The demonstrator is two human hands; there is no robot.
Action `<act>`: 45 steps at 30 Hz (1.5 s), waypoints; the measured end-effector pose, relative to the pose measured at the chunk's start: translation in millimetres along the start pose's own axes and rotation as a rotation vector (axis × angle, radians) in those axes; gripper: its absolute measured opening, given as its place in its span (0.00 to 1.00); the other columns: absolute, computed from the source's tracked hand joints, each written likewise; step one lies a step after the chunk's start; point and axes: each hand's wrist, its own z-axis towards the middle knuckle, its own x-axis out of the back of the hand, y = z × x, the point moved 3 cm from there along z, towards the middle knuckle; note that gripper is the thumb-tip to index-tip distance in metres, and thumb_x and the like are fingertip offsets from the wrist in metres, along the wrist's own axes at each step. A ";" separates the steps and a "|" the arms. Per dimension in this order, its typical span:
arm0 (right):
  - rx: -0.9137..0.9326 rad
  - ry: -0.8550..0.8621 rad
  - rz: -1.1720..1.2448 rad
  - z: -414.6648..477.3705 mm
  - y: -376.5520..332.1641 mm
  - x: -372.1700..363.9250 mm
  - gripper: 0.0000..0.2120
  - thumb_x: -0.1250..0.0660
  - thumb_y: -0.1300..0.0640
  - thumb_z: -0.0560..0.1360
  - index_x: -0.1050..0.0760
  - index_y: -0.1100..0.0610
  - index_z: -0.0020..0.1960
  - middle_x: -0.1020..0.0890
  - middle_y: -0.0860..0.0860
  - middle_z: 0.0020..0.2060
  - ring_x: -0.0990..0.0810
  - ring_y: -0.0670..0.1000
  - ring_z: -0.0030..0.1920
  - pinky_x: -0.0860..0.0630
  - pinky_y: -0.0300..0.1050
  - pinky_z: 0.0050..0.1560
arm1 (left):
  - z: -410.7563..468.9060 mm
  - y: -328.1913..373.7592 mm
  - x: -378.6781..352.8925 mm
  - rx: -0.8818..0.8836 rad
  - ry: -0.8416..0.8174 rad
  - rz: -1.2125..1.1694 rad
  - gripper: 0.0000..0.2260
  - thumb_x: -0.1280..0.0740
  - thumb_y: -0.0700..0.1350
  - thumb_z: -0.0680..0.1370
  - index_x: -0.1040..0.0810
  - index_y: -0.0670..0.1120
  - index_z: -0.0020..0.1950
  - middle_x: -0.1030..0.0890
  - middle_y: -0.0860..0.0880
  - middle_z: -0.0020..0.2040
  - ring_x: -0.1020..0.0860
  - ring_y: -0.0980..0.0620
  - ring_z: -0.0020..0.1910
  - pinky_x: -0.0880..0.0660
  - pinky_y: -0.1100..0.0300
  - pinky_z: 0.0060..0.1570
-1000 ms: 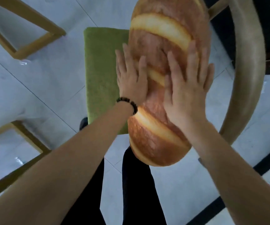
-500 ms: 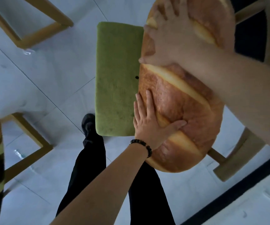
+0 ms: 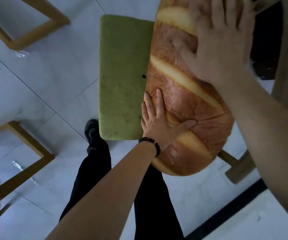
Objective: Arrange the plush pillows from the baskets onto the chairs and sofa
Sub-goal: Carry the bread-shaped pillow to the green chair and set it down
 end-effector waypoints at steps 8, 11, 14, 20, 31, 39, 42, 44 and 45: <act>-0.141 -0.010 -0.013 -8.6 -34.2 -18.4 0.37 0.59 0.30 0.82 0.53 0.49 0.84 0.48 0.62 0.82 0.51 0.66 0.82 0.51 0.68 0.79 | -55.1 -49.0 -27.9 -0.105 0.071 -0.076 0.36 0.51 0.69 0.79 0.66 0.61 0.80 0.63 0.50 0.83 0.60 0.49 0.82 0.56 0.45 0.81; -0.160 -0.047 0.005 3.3 -40.1 -23.1 0.36 0.58 0.31 0.81 0.49 0.49 0.83 0.44 0.61 0.82 0.48 0.66 0.81 0.51 0.69 0.78 | -76.9 -69.1 -40.0 -0.104 0.027 -0.049 0.33 0.52 0.67 0.79 0.68 0.62 0.78 0.64 0.51 0.83 0.58 0.49 0.83 0.51 0.44 0.80; -0.175 0.000 0.013 -17.8 -40.1 -17.0 0.35 0.60 0.32 0.82 0.47 0.49 0.83 0.42 0.60 0.81 0.46 0.64 0.81 0.51 0.65 0.80 | -76.8 -81.6 -44.0 -0.096 -0.004 -0.010 0.34 0.53 0.67 0.79 0.67 0.60 0.79 0.64 0.50 0.83 0.56 0.48 0.83 0.49 0.44 0.80; -0.249 0.042 0.055 -141.8 -80.2 -43.2 0.29 0.51 0.41 0.86 0.46 0.52 0.83 0.44 0.63 0.81 0.47 0.66 0.81 0.48 0.66 0.79 | -67.5 -86.0 -35.5 -0.117 -0.063 0.095 0.34 0.54 0.67 0.79 0.65 0.60 0.80 0.62 0.50 0.84 0.56 0.47 0.83 0.53 0.48 0.80; -0.281 -0.016 0.149 -249.6 -114.3 -115.0 0.46 0.31 0.34 0.75 0.47 0.55 0.81 0.48 0.70 0.77 0.46 0.74 0.78 0.48 0.75 0.76 | -27.6 -21.5 25.0 -0.320 0.143 0.147 0.33 0.43 0.62 0.83 0.53 0.56 0.83 0.59 0.45 0.84 0.51 0.41 0.82 0.47 0.42 0.76; -0.238 -0.060 0.211 -247.0 -108.5 -124.3 0.52 0.27 0.38 0.69 0.50 0.54 0.83 0.47 0.70 0.79 0.49 0.73 0.79 0.51 0.75 0.76 | -8.6 -0.8 11.9 -0.347 0.140 0.193 0.34 0.45 0.63 0.83 0.56 0.54 0.83 0.58 0.44 0.84 0.56 0.43 0.83 0.53 0.47 0.77; -0.210 -0.155 0.360 -248.0 -101.1 -98.3 0.50 0.26 0.44 0.70 0.49 0.53 0.84 0.52 0.67 0.81 0.53 0.70 0.81 0.50 0.73 0.77 | -44.2 -2.1 28.9 -0.290 0.031 0.188 0.32 0.47 0.62 0.83 0.52 0.52 0.84 0.51 0.46 0.84 0.51 0.47 0.83 0.51 0.53 0.78; -0.250 -0.260 0.544 -245.9 -92.7 -68.1 0.43 0.29 0.44 0.75 0.46 0.52 0.83 0.53 0.63 0.82 0.54 0.67 0.81 0.50 0.70 0.78 | -87.2 3.5 46.5 -0.247 -0.018 0.258 0.30 0.48 0.61 0.85 0.47 0.48 0.83 0.50 0.46 0.84 0.51 0.48 0.83 0.51 0.47 0.81; -0.299 -0.316 0.658 -243.8 -88.1 -49.1 0.38 0.32 0.43 0.78 0.44 0.53 0.82 0.52 0.60 0.83 0.54 0.65 0.82 0.50 0.67 0.79 | -112.5 9.2 58.1 -0.244 -0.020 0.283 0.29 0.48 0.59 0.85 0.46 0.47 0.83 0.50 0.46 0.84 0.51 0.49 0.83 0.51 0.46 0.81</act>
